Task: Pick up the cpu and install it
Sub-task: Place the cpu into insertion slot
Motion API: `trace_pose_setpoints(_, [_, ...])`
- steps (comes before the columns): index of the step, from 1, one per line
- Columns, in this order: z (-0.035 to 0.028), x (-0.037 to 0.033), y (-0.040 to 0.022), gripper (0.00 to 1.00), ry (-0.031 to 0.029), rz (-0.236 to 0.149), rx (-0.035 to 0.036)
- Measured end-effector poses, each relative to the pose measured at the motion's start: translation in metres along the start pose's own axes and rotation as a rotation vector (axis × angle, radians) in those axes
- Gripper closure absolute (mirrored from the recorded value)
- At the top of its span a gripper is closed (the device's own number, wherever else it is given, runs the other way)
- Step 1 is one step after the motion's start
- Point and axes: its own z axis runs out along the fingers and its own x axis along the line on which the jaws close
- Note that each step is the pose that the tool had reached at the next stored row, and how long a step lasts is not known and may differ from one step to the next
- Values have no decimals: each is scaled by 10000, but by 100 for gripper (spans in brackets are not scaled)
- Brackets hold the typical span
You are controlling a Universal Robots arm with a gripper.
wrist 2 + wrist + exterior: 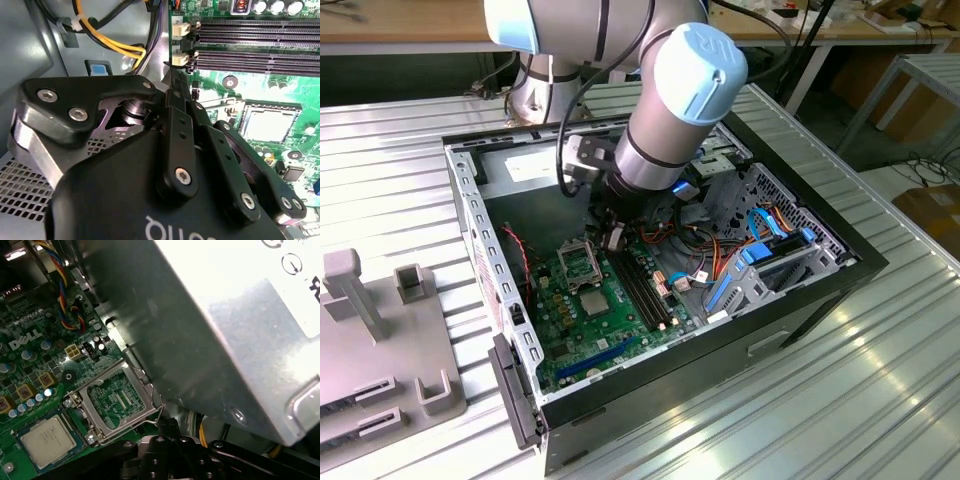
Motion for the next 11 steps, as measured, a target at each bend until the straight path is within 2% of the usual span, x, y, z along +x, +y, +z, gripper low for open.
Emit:
trace_pose_setpoints(5, [-45, -4, 10, 89, 2, -2, -1])
trace_pose_setpoints(11, [-55, 3, 25, 89, 2, -15, -2])
